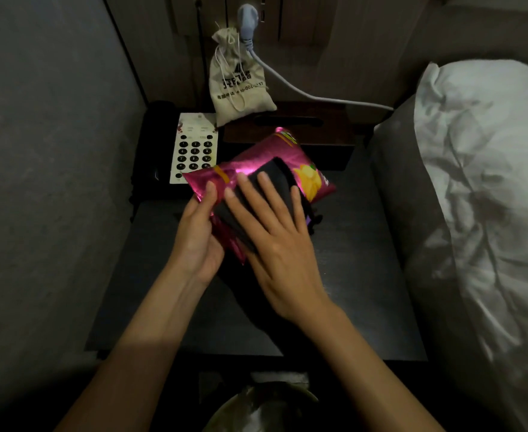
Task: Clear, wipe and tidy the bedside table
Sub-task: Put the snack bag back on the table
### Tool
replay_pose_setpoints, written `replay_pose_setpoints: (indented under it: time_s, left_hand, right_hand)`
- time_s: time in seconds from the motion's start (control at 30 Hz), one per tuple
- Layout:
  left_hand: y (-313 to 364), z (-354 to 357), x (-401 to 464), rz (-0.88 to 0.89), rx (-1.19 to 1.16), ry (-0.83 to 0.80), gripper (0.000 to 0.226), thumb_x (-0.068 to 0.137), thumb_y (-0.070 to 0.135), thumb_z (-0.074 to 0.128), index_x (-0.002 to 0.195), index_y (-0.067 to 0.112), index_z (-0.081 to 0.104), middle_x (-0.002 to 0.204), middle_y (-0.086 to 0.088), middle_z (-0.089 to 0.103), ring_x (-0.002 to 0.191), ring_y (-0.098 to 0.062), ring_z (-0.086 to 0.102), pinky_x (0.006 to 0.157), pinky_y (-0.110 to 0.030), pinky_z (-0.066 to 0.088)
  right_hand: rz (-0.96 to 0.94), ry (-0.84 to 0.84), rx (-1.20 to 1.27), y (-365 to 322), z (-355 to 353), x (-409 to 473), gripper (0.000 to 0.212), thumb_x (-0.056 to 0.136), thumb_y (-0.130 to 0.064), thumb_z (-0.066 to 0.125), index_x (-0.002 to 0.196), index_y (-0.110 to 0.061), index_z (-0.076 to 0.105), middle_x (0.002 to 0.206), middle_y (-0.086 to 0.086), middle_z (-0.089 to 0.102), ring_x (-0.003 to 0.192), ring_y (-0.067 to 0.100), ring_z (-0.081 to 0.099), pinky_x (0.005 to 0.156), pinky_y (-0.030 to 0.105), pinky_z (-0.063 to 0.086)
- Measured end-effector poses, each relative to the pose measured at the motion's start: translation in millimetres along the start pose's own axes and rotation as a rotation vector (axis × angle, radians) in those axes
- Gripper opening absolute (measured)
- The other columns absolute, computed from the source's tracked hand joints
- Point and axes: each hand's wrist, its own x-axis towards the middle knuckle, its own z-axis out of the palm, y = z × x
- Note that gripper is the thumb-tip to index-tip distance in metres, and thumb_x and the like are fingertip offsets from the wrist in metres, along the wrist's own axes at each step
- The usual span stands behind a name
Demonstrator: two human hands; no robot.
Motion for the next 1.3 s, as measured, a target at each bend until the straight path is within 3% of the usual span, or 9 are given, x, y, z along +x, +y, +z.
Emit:
replay_pose_setpoints:
  time_s: [0.2,0.3,0.4,0.57,0.8,0.93,1.03,1.13,1.3]
  left_hand:
    - [-1.8,0.3,2.9,0.030,-0.023,0.039,0.044,0.102,0.029,0.042,0.142,0.012,0.045,0.137,-0.013,0.058,0.127,-0.028,0.055,0.107,-0.046,0.044]
    - [-1.6,3.6,0.4,0.220,0.077,-0.051,0.040,0.101,0.024,0.047,0.141,0.021,0.042,0.135,-0.003,0.059,0.123,-0.019,0.058,0.100,-0.038,0.050]
    - [-6.3,6.3,-4.2,0.492,0.443,-0.137,0.041,0.095,0.021,0.057,0.131,0.034,0.044,0.135,0.006,0.054,0.127,-0.013,0.054,0.107,-0.041,0.044]
    - [-19.6,10.3,-9.3,0.757,1.015,-0.408,0.058,0.087,0.012,0.065,0.139,0.023,0.042,0.156,0.001,0.030,0.146,-0.015,0.027,0.116,-0.046,0.032]
    - [-23.6,17.1,-18.2,0.895,1.228,-0.529,0.066,0.095,0.058,0.039,0.152,0.027,0.028,0.161,0.006,0.021,0.150,-0.019,0.015,0.116,-0.063,0.013]
    - [-14.9,10.7,-13.7,0.821,0.811,-0.272,0.063,0.097,0.051,0.039,0.149,0.016,0.031,0.154,-0.001,0.036,0.144,-0.015,0.031,0.115,-0.046,0.030]
    - [-0.4,-1.3,-3.3,0.405,0.556,-0.113,0.063,0.090,0.055,0.046,0.144,0.022,0.041,0.143,-0.001,0.052,0.129,-0.009,0.051,0.101,-0.030,0.045]
    - [13.3,-20.0,5.1,-0.032,0.361,-0.244,0.068,0.084,0.067,0.050,0.132,0.019,0.057,0.128,-0.007,0.065,0.117,-0.022,0.063,0.093,-0.039,0.052]
    - [16.2,-24.5,4.6,0.002,0.411,-0.262,0.042,0.080,0.037,0.071,0.120,0.026,0.065,0.118,-0.004,0.071,0.105,-0.018,0.069,0.075,-0.025,0.057]
  right_hand:
    - [0.372,0.074,0.471,8.6,0.8,1.5,0.058,0.104,-0.023,0.038,0.157,-0.023,0.013,0.165,-0.005,-0.003,0.151,0.010,-0.010,0.125,0.039,0.000]
    - [0.576,0.122,0.952,11.8,-3.8,4.7,0.052,0.106,-0.020,0.038,0.155,-0.022,0.023,0.163,-0.006,0.018,0.149,0.003,0.015,0.123,0.026,0.015]
    - [0.747,0.190,1.365,13.3,-10.9,8.1,0.041,0.106,-0.020,0.036,0.146,-0.016,0.044,0.142,0.005,0.055,0.133,0.018,0.050,0.115,0.041,0.036]
    - [0.860,0.177,1.900,17.8,-27.0,9.9,0.056,0.096,-0.043,0.047,0.137,-0.005,0.053,0.137,0.021,0.056,0.131,0.032,0.051,0.113,0.044,0.038]
    - [0.822,0.089,1.989,35.1,-45.3,7.4,0.062,0.083,-0.036,0.065,0.136,-0.006,0.055,0.132,0.017,0.061,0.121,0.027,0.059,0.110,0.042,0.042]
    - [0.827,0.003,2.024,42.1,-48.3,5.8,0.045,0.081,-0.039,0.068,0.115,-0.010,0.072,0.115,0.014,0.070,0.106,0.026,0.067,0.099,0.041,0.051]
    - [0.861,-0.057,2.001,46.7,-48.3,4.1,0.046,0.075,-0.037,0.074,0.112,-0.010,0.072,0.111,0.013,0.071,0.104,0.026,0.067,0.098,0.041,0.051]
    - [0.902,-0.153,1.903,48.5,-49.3,3.1,0.033,0.074,-0.036,0.075,0.097,-0.013,0.078,0.095,0.009,0.075,0.088,0.021,0.072,0.083,0.035,0.057]
    - [1.055,-0.213,1.733,53.9,-49.6,2.4,0.030,0.080,-0.041,0.069,0.090,-0.015,0.081,0.091,0.011,0.076,0.077,0.023,0.075,0.062,0.032,0.059]
